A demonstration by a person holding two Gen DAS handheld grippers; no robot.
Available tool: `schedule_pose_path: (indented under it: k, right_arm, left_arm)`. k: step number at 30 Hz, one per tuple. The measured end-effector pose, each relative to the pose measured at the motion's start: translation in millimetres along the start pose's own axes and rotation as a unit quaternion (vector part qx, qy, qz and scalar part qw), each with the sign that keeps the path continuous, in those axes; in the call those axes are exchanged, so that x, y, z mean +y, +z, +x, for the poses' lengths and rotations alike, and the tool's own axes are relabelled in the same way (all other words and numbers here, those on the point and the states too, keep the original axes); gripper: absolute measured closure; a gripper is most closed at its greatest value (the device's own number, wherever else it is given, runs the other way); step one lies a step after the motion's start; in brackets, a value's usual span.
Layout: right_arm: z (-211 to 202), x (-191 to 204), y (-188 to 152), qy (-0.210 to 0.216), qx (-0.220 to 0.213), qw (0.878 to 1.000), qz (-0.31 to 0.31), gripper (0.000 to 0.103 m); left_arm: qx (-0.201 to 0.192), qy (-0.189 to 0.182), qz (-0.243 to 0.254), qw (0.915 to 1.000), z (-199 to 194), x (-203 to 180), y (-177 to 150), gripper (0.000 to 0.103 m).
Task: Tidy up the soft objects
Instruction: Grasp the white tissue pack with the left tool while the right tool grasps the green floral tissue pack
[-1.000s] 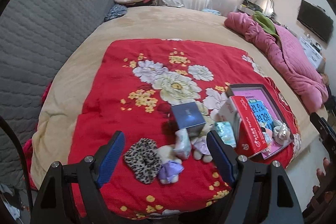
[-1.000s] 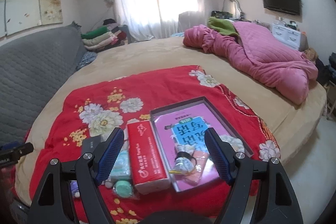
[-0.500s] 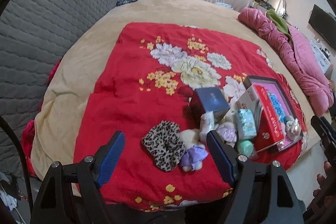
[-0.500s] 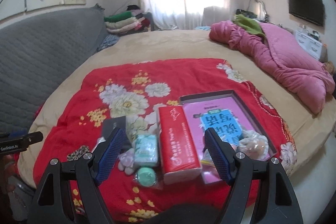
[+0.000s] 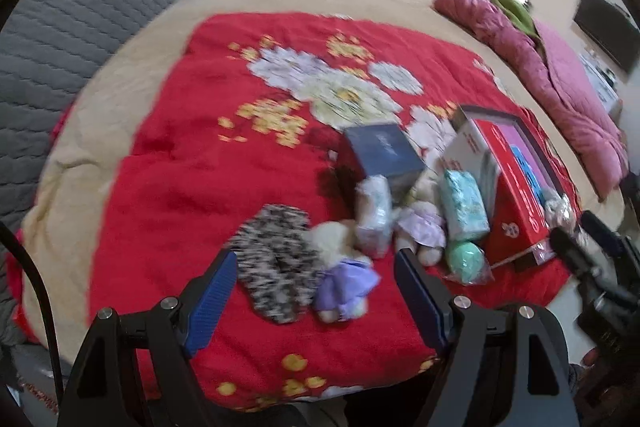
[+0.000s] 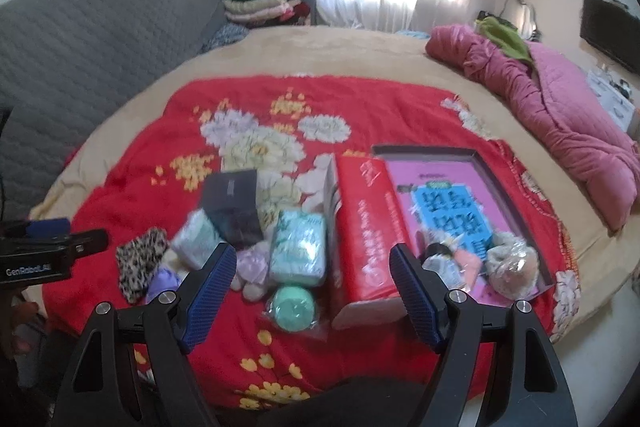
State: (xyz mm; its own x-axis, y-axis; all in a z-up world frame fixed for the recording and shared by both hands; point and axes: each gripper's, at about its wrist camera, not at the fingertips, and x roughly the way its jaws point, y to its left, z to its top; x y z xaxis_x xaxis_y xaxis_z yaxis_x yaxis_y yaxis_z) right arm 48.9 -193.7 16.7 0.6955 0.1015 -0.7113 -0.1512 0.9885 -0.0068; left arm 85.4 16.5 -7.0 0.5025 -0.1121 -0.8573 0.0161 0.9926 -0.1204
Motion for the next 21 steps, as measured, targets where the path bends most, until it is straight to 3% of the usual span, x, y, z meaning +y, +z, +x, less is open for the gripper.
schedule_pose_path:
  k: [9,13,21]
  right_arm:
    - [44.1,23.1,-11.1,-0.012,0.037,0.998,-0.042,0.023]
    - [64.7,31.4,-13.1,-0.039,0.049,0.995,-0.074,0.023]
    - [97.0,44.8,-14.7,-0.093,0.061,0.983,-0.147,0.023]
  left_arm:
    - [0.032,-0.017,0.035,0.9987,52.9,-28.1,17.7,0.024]
    - [0.053,-0.038,0.038,0.9971,75.7,-30.8,26.3,0.024]
    - [0.060,-0.041,0.050,0.9961,97.1,-31.6,34.0,0.025]
